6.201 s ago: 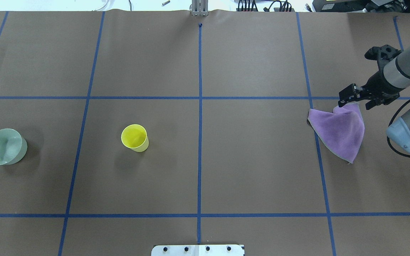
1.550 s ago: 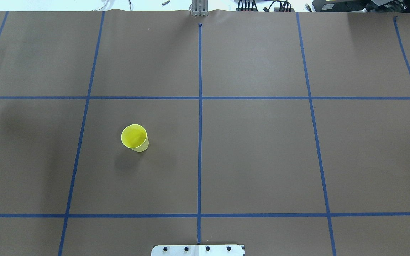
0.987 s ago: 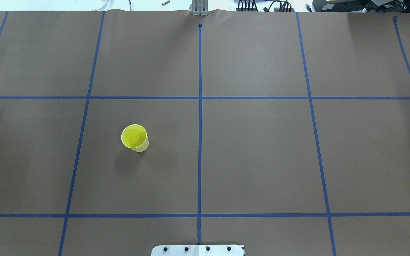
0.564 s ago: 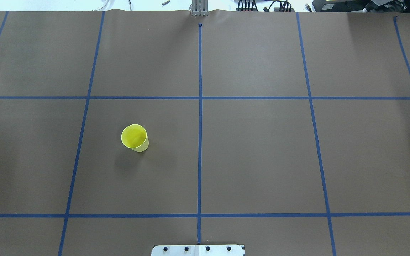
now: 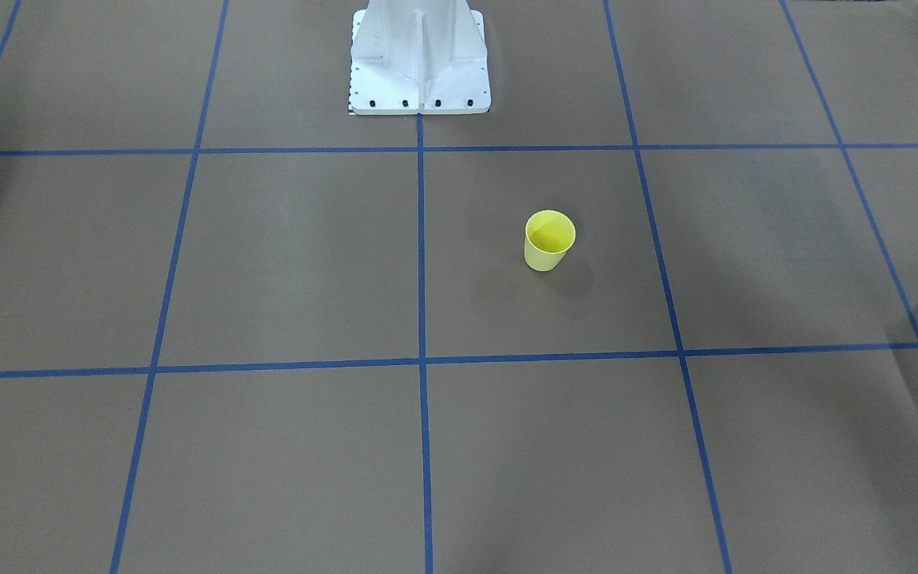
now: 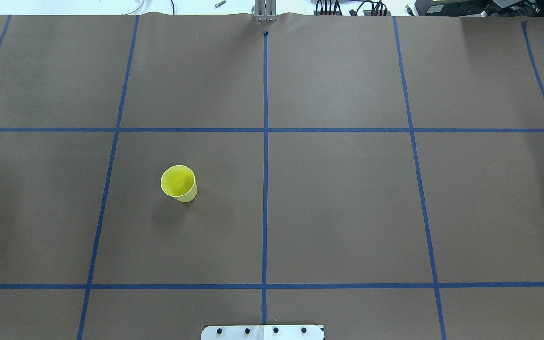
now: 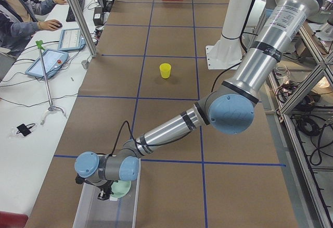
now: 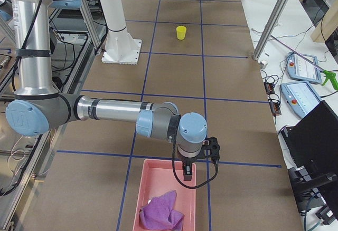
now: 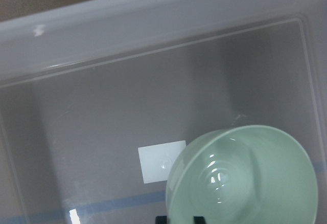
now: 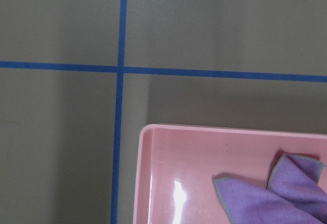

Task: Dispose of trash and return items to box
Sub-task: 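Carry the green bowl with the left gripper into the clear bin, then reach the left gripper toward the yellow cup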

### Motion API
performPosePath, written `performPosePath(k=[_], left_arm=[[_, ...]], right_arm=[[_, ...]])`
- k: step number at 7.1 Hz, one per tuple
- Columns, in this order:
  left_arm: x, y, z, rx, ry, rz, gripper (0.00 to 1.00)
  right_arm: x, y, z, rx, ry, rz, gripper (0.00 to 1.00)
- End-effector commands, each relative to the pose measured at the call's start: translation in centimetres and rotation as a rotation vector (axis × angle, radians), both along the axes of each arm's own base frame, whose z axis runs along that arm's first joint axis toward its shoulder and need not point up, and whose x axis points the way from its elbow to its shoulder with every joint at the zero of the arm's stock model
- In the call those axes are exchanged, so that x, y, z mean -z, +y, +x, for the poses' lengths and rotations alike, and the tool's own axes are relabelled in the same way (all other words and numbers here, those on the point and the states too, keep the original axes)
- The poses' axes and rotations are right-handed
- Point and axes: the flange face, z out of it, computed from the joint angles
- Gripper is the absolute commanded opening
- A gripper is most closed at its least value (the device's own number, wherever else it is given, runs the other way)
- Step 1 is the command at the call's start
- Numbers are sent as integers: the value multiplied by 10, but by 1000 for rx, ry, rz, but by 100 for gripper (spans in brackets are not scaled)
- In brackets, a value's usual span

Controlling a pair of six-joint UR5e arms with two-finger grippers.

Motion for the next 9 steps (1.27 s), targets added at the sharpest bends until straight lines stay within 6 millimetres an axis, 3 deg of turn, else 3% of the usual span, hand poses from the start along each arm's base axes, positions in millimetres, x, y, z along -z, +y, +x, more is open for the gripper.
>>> performPosePath(k=[1, 2, 3, 5, 7, 8, 9], left_arm=[[100, -35, 1, 120, 142, -8, 97], [148, -28, 14, 195, 155, -19, 97], [210, -17, 71, 210, 185, -35, 97], [301, 47, 195, 228, 196, -106, 97], [384, 116, 305, 203, 241, -196, 97], [416, 151, 349, 198, 240, -194, 97], [434, 178, 380, 182, 172, -207, 97]], right_arm=[[30, -9, -24, -26, -39, -7, 100], [47, -14, -41, -40, -46, -20, 100], [63, -17, -53, -42, -49, -18, 100], [90, -20, -74, -58, -51, -26, 100], [90, -20, -85, -36, -51, -28, 100], [90, -21, -89, -29, -51, -26, 100], [90, -21, -100, -6, -52, -29, 100]])
